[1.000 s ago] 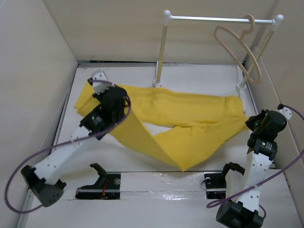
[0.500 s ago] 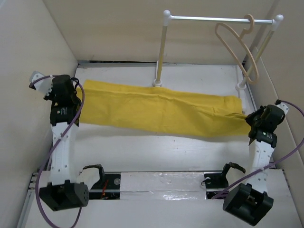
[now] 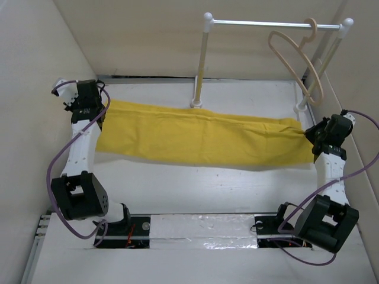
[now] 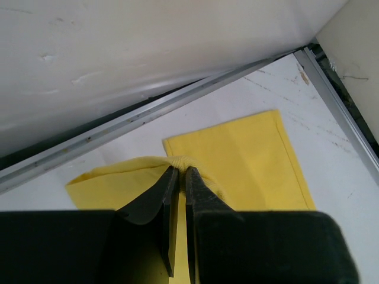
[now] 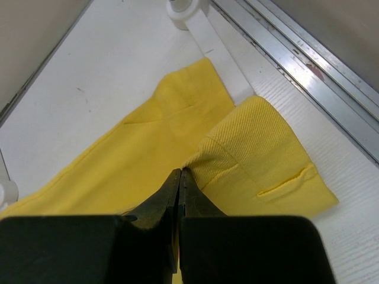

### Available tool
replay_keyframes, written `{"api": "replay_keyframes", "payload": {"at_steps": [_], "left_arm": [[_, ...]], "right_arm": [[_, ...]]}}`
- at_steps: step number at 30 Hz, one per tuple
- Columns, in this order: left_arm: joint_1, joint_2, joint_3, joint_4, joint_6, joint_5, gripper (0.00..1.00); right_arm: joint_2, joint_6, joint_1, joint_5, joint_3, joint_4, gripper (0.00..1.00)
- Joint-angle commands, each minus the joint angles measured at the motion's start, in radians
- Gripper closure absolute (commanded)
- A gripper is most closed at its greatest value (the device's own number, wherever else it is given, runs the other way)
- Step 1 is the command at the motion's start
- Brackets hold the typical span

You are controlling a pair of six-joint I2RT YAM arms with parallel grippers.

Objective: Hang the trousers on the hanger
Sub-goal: Fold the trousers at the center of the board.

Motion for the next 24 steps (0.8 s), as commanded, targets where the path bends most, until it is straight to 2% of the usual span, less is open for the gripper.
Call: {"api": "replay_keyframes", "payload": {"at_steps": [1, 10, 24], "left_arm": [[0.012, 0.032, 0.098, 0.1, 0.057, -0.064, 1.0], [0.032, 0.242, 0.221, 0.135, 0.105, -0.078, 1.0], [0.032, 0.524, 0.421, 0.244, 0.172, -0.023, 1.0]], "right_arm": [[0.03, 0.031, 0.005, 0.023, 0.07, 0.146, 1.0], [0.171, 0.057, 0.121, 0.165, 0.152, 0.192, 1.0], [0.475, 0.044, 0.143, 0.228, 0.362, 0.241, 1.0]]}}
